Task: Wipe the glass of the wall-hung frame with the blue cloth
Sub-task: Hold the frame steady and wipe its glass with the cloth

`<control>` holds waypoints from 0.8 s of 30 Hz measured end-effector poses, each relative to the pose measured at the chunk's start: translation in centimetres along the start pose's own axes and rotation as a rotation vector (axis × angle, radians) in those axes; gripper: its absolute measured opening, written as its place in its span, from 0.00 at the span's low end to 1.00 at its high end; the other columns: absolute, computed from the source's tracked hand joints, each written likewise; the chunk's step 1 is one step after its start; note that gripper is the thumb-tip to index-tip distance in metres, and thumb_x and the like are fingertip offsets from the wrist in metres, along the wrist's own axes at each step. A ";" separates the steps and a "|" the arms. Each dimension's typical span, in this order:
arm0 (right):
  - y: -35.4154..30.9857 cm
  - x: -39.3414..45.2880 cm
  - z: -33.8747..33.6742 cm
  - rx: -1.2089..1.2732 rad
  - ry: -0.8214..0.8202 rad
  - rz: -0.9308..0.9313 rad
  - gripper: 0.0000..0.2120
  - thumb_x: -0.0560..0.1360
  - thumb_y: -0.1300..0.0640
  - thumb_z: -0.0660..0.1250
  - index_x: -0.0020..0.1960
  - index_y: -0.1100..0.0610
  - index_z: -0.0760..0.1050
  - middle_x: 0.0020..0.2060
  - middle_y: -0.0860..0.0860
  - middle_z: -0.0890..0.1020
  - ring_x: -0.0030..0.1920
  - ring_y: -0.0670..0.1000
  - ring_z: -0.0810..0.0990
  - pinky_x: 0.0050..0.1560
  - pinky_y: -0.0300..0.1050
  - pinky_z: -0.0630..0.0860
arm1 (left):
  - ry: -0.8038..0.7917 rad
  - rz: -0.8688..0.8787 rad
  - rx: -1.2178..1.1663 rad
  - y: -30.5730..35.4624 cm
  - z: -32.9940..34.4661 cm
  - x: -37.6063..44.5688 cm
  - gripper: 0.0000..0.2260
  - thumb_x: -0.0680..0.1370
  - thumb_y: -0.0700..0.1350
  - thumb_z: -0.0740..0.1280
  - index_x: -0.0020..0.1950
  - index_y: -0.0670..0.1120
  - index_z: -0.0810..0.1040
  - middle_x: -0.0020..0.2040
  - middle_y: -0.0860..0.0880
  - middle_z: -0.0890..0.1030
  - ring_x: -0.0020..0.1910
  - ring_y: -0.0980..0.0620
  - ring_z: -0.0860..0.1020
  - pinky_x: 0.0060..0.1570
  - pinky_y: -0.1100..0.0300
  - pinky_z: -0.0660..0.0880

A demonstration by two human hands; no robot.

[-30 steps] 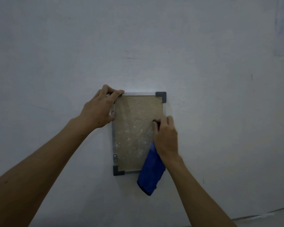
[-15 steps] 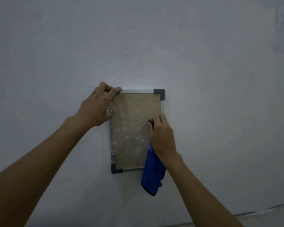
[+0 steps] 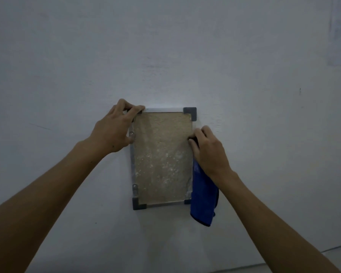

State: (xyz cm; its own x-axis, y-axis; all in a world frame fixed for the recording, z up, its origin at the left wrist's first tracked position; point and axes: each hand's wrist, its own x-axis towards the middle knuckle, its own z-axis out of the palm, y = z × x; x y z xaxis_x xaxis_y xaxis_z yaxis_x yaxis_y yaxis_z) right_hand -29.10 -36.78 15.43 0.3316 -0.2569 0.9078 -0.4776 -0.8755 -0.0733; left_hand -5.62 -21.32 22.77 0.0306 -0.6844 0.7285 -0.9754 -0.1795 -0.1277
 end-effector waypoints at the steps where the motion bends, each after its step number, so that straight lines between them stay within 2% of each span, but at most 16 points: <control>1: 0.0 0.2 0.1 0.002 0.018 0.002 0.07 0.81 0.58 0.65 0.51 0.63 0.75 0.48 0.56 0.75 0.42 0.52 0.76 0.42 0.50 0.80 | -0.003 -0.001 0.003 0.0 -0.1 0.0 0.42 0.69 0.46 0.78 0.77 0.54 0.60 0.67 0.47 0.63 0.68 0.46 0.69 0.47 0.47 0.81; 3: 0.1 -0.8 0.4 0.013 -0.016 -0.044 0.07 0.81 0.58 0.65 0.51 0.63 0.75 0.48 0.56 0.76 0.42 0.52 0.76 0.42 0.49 0.80 | -0.010 0.004 0.012 0.0 -0.1 0.0 0.42 0.68 0.46 0.79 0.77 0.53 0.61 0.68 0.47 0.63 0.67 0.46 0.70 0.46 0.47 0.81; 7: 0.9 -2.4 0.2 -0.009 -0.200 -0.197 0.07 0.81 0.58 0.65 0.53 0.62 0.76 0.50 0.55 0.77 0.45 0.51 0.77 0.45 0.50 0.80 | -0.012 0.011 0.034 0.1 -0.3 0.2 0.42 0.69 0.46 0.79 0.78 0.53 0.61 0.68 0.47 0.63 0.67 0.46 0.69 0.47 0.46 0.81; 13: 0.9 1.0 -0.4 0.046 -0.030 -0.139 0.05 0.80 0.59 0.67 0.52 0.62 0.76 0.48 0.54 0.76 0.41 0.49 0.75 0.42 0.45 0.79 | -0.027 0.006 0.030 0.0 -0.6 0.4 0.42 0.69 0.48 0.79 0.77 0.55 0.61 0.66 0.49 0.64 0.66 0.47 0.70 0.47 0.44 0.82; 19: 1.7 -1.4 -0.4 -0.007 -0.233 -0.278 0.06 0.81 0.58 0.65 0.52 0.61 0.76 0.50 0.54 0.77 0.44 0.50 0.76 0.45 0.49 0.81 | -0.023 0.001 0.045 0.2 -0.6 0.4 0.40 0.70 0.48 0.78 0.77 0.55 0.61 0.66 0.48 0.64 0.66 0.47 0.69 0.46 0.45 0.81; 24: 1.4 1.9 -0.9 0.057 -0.053 -0.220 0.07 0.81 0.58 0.65 0.56 0.61 0.77 0.52 0.55 0.77 0.47 0.50 0.78 0.48 0.48 0.81 | -0.023 0.000 0.038 0.2 -0.7 0.4 0.41 0.69 0.48 0.78 0.77 0.55 0.61 0.66 0.48 0.64 0.66 0.48 0.69 0.45 0.46 0.81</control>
State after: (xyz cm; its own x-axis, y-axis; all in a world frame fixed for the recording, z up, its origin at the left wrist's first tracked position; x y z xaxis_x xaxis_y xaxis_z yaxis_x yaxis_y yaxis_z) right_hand -29.89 -38.14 17.40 0.4654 -0.0773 0.8817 -0.3433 -0.9340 0.0994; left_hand -5.93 -21.11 23.49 0.0360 -0.7006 0.7126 -0.9665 -0.2058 -0.1534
